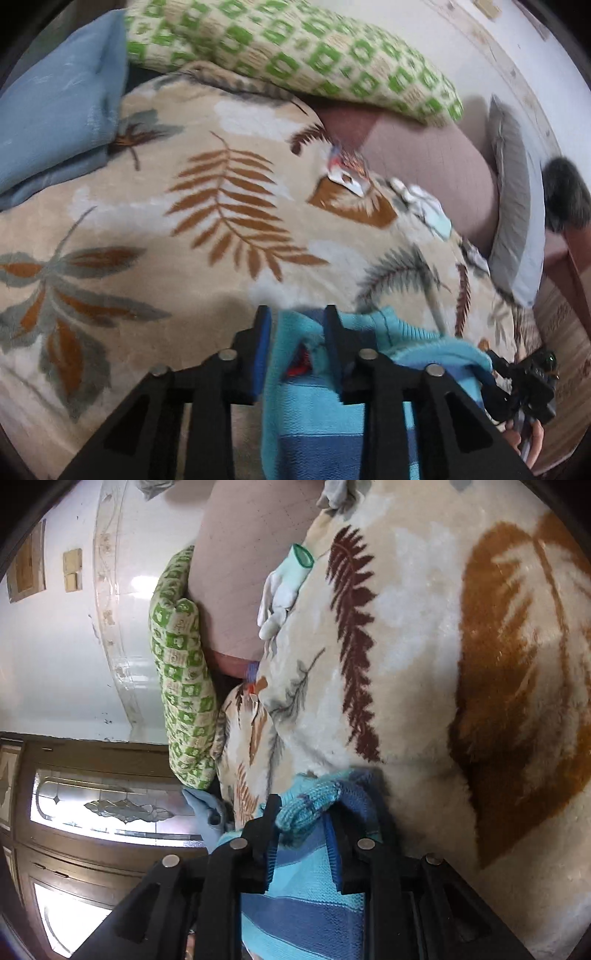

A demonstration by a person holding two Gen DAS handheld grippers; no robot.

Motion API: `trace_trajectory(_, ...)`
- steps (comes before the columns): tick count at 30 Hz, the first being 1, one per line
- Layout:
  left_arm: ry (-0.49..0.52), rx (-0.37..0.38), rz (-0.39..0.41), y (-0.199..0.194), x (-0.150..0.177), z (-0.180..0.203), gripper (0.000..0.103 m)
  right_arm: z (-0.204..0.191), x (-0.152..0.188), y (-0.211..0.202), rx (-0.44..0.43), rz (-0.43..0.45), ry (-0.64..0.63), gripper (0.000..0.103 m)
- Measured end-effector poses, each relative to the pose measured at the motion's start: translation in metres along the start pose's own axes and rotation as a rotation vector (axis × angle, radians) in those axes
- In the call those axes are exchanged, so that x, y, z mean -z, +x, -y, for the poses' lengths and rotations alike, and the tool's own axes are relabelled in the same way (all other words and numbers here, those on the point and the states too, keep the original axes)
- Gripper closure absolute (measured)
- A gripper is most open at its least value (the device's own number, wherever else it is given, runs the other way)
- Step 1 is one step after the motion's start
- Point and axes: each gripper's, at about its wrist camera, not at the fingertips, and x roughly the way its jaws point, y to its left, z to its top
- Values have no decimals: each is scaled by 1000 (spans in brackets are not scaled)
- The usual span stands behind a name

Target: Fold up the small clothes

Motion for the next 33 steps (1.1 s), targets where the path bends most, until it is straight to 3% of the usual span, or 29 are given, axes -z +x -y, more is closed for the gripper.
trace_trajectory(3,-4,-44,24,-16,1,-3,72,-15,4,-12,-7,13,-59,67)
trace_trajectory(5,7,-50,55,-29,2,-1,72,-24,7,-31,-20,73,-81,26)
trace_trajectory(6,16,-53,75,-38,3,3,72,-30,9,-46,-18,129,-94,23)
trace_trajectory(9,46,-8,103,-58,13,21,72,-47,14,-73,-49,214,-155,22)
trace_trajectory(12,115,22,61,-55,36,47,72,-71,30,-75,-32,157,-272,22)
trace_trajectory(15,202,-17,1,-40,62,65,72,-95,65,-44,83,40,-424,26)
trace_trajectory(17,242,-76,-47,-28,78,68,72,-99,89,-18,138,-39,-477,40)
trace_trajectory(19,282,-124,-75,-18,91,65,72,-93,108,8,244,-109,-527,45)
trace_trajectory(21,316,-129,-43,-20,95,64,73,-85,123,28,363,-149,-616,51)
trace_trajectory(23,335,-126,-35,-19,97,63,73,-85,134,35,421,-132,-742,64)
trace_trajectory(25,347,-121,-35,-17,96,62,73,-85,136,34,447,-133,-782,66)
trace_trajectory(30,224,-10,-44,-35,79,43,73,-95,137,26,434,-113,-753,66)
trace_trajectory(33,174,-32,14,-55,73,31,73,-106,148,9,392,-67,-818,63)
